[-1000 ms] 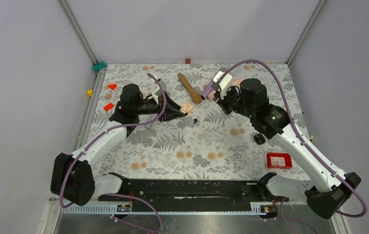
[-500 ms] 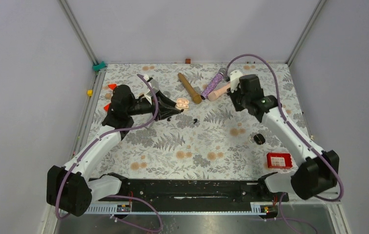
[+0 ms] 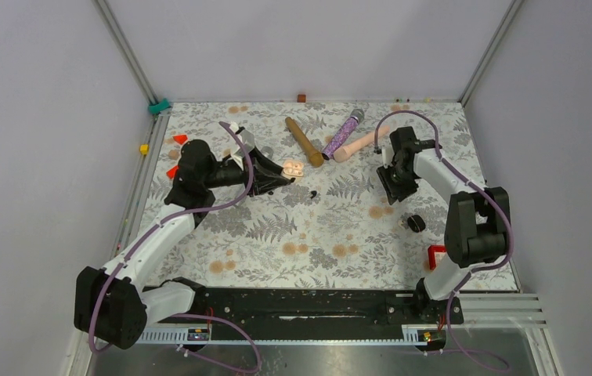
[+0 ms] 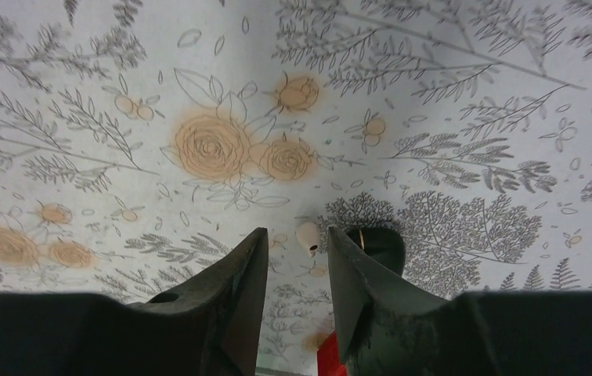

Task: Insert the wireless bluetooth earbuds into the charging case
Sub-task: Pick up the earbud from the center of the board, then place the earbud in the charging case.

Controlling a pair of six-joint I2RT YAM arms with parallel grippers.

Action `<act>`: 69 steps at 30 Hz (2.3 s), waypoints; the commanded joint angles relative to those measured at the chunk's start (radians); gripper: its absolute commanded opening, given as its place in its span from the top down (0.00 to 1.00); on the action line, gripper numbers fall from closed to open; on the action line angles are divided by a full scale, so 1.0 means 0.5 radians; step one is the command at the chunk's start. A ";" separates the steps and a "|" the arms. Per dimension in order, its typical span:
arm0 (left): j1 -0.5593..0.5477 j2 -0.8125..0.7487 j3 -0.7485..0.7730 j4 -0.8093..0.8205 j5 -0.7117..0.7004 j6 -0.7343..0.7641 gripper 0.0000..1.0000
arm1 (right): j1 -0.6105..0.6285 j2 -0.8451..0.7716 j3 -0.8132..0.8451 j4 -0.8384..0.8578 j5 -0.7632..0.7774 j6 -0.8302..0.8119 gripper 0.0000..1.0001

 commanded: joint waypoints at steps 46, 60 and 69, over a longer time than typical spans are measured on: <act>-0.090 0.052 -0.037 0.252 -0.030 -0.117 1.00 | -0.157 -0.149 0.224 -0.336 -0.901 -0.053 0.90; -0.129 0.108 -0.035 0.457 -0.114 -0.055 1.00 | -0.006 -0.821 0.158 0.874 -1.253 0.816 0.91; -0.134 0.188 -0.068 0.847 0.003 -0.304 1.00 | 0.267 -1.153 -0.199 1.837 -1.309 1.232 0.90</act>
